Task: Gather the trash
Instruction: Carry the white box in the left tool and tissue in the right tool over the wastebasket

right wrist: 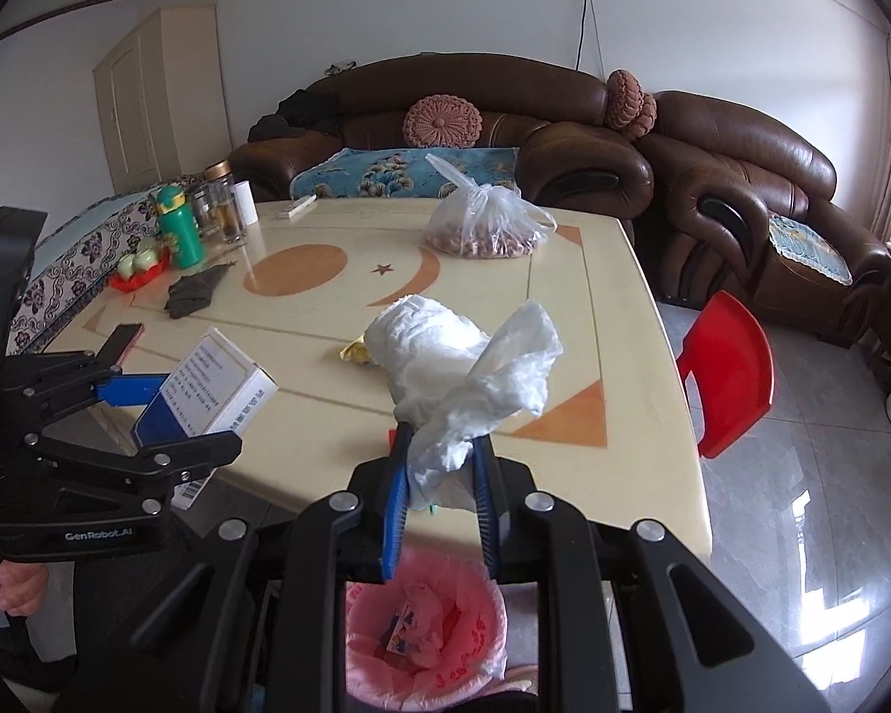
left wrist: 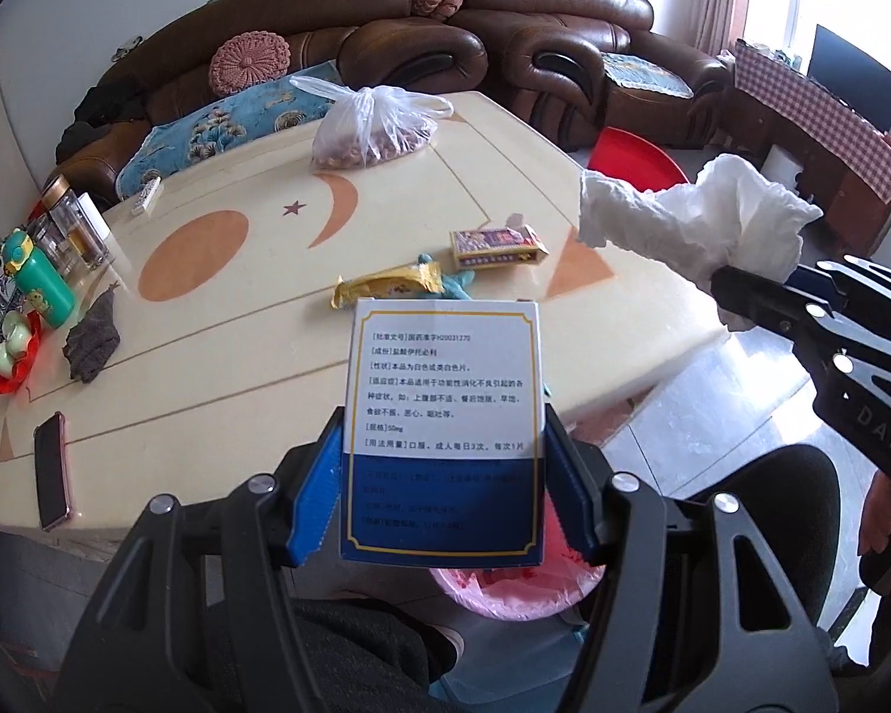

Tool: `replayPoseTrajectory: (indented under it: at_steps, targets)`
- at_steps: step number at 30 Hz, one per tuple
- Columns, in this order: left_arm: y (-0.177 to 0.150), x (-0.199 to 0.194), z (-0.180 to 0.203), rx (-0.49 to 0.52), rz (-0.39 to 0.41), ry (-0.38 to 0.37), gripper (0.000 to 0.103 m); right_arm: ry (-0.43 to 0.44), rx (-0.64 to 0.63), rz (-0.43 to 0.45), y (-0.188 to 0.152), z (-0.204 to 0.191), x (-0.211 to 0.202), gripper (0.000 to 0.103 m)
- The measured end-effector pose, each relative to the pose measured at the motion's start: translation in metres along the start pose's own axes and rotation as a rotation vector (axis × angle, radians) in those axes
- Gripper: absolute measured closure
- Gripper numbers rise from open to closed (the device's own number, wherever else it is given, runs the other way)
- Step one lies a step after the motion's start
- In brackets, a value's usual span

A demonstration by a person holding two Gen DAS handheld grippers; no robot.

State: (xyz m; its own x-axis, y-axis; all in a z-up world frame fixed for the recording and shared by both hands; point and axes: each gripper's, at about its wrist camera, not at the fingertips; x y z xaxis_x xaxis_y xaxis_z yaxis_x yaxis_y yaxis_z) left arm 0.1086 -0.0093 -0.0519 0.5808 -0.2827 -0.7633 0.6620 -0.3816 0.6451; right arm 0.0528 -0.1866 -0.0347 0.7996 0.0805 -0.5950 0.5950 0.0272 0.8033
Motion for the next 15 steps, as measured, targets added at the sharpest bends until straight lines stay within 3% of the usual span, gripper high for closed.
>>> replayPoseTrajectory:
  at_steps: [15]
  targets:
    - [-0.044, -0.003, 0.027, 0.064, -0.037, -0.025, 0.042, 0.004, -0.018, -0.06, -0.049, -0.022, -0.021, 0.083]
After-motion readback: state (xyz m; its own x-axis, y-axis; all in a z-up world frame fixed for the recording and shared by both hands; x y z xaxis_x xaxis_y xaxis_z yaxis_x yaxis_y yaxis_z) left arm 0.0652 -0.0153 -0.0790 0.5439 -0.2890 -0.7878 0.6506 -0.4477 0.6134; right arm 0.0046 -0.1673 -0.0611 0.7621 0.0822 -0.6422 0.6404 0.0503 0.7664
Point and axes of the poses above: each gripper's, at about its wrist camera, not at the fingertips, and x roughly the way its jaws point, z to its right, y to its top, and after that the axes turned 4 degrees about z, right-handed
